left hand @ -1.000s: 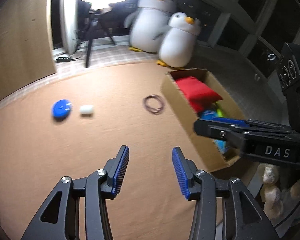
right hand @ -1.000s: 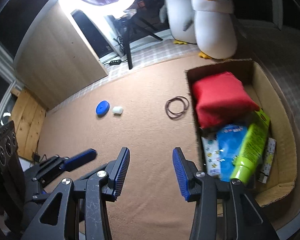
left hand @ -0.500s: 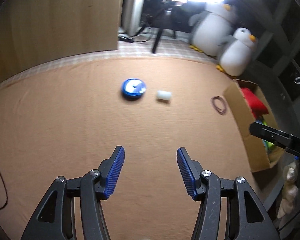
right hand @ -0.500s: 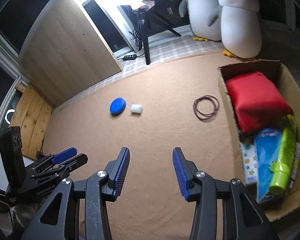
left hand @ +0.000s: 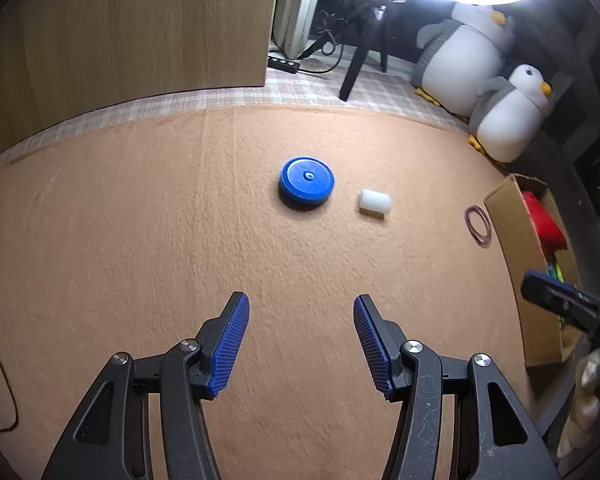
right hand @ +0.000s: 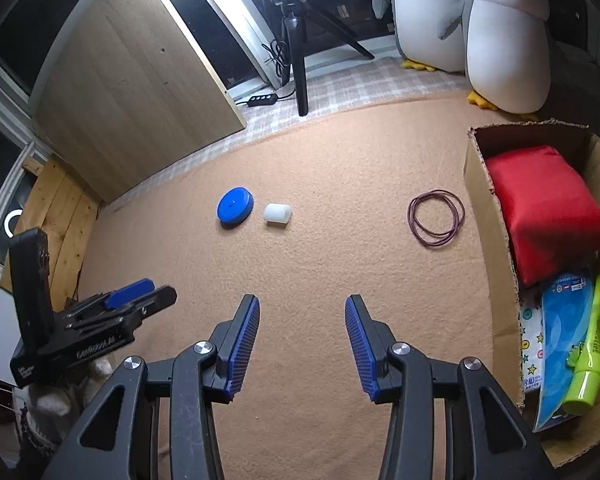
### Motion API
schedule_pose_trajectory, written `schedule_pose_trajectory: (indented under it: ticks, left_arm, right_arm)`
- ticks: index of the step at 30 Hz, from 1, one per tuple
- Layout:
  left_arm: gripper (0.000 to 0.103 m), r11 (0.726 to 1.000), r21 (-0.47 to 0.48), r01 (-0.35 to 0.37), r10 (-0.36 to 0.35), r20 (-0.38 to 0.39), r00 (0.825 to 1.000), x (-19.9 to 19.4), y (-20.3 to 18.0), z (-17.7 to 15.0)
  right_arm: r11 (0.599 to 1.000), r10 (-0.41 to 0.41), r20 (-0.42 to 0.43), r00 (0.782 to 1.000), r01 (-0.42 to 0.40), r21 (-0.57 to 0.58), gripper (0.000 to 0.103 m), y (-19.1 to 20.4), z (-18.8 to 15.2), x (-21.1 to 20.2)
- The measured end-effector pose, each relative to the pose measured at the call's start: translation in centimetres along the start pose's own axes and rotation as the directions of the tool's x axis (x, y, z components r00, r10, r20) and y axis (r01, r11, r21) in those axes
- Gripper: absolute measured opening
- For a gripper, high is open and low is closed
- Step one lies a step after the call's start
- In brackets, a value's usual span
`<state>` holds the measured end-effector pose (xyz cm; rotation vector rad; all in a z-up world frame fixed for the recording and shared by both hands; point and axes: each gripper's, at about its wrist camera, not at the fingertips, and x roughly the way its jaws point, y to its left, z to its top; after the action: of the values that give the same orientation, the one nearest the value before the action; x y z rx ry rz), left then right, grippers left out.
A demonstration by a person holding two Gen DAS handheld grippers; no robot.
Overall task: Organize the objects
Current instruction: 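Move the left gripper to the blue tape measure and grasp it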
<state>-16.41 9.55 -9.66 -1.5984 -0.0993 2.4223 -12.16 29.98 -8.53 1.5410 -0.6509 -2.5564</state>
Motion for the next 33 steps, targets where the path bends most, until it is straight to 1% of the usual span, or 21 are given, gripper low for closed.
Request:
schedule_pose_trajectory:
  ticks: [6, 10, 14, 16, 17, 20, 23, 24, 25, 33]
  left_arm:
    - [0.058, 1.0, -0.008, 0.012, -0.011, 0.023, 1.0, 1.2, -0.1, 1.8]
    - [0.058, 1.0, -0.006, 0.0, 0.0, 0.025, 1.0, 2.4, -0.2, 3.5]
    - [0.058, 0.998, -0.042, -0.036, 0.037, 0.014, 0.999, 3.9, 0.0, 5.4]
    - [0.058, 0.998, -0.051, -0.04, 0.04, 0.008, 0.999, 4.7, 0.0, 6.2]
    - [0.058, 0.998, -0.048, -0.041, 0.041, 0.002, 0.999, 5.1, -0.1, 6.6]
    - [0.058, 0.996, -0.04, -0.074, 0.074, -0.002, 0.997, 6.2, -0.4, 7.7]
    - [0.058, 0.996, -0.038, -0.077, 0.076, -0.013, 0.997, 7.4, -1.0, 8.9]
    - [0.058, 0.997, -0.038, -0.072, 0.071, -0.015, 0.997, 7.7, -1.0, 9.1]
    - [0.058, 0.996, -0.05, -0.071, 0.071, 0.002, 0.997, 8.0, -1.1, 9.3]
    - [0.058, 0.99, -0.025, -0.137, 0.136, -0.025, 0.99, 10.3, -1.7, 10.5]
  right_arm:
    - [0.999, -0.004, 0.01, 1.0, 0.004, 0.041, 0.041, -1.1, -0.2, -0.3]
    - [0.998, -0.014, 0.009, 1.0, 0.014, 0.064, 0.041, -1.8, -0.5, -0.6]
    - [0.998, -0.015, 0.009, 1.0, 0.014, 0.066, 0.041, -1.9, -0.8, -0.8]
    - [0.998, -0.013, 0.012, 1.0, 0.012, 0.067, 0.041, -1.9, -0.9, -1.0]
    - [0.998, -0.012, 0.014, 1.0, 0.011, 0.067, 0.041, -1.9, -1.0, -1.1]
    - [0.998, -0.01, 0.018, 1.0, 0.008, 0.07, 0.041, -2.0, -1.2, -1.3]
    - [0.997, -0.007, 0.021, 1.0, 0.005, 0.081, 0.041, -2.2, -1.3, -1.5]
    - [0.997, -0.007, 0.022, 1.0, 0.005, 0.083, 0.041, -2.3, -1.3, -1.6]
    - [0.996, -0.008, 0.022, 1.0, 0.006, 0.086, 0.041, -2.5, -1.4, -1.7]
    - [0.994, -0.006, 0.02, 1.0, 0.003, 0.114, 0.041, -3.4, -1.7, -1.9]
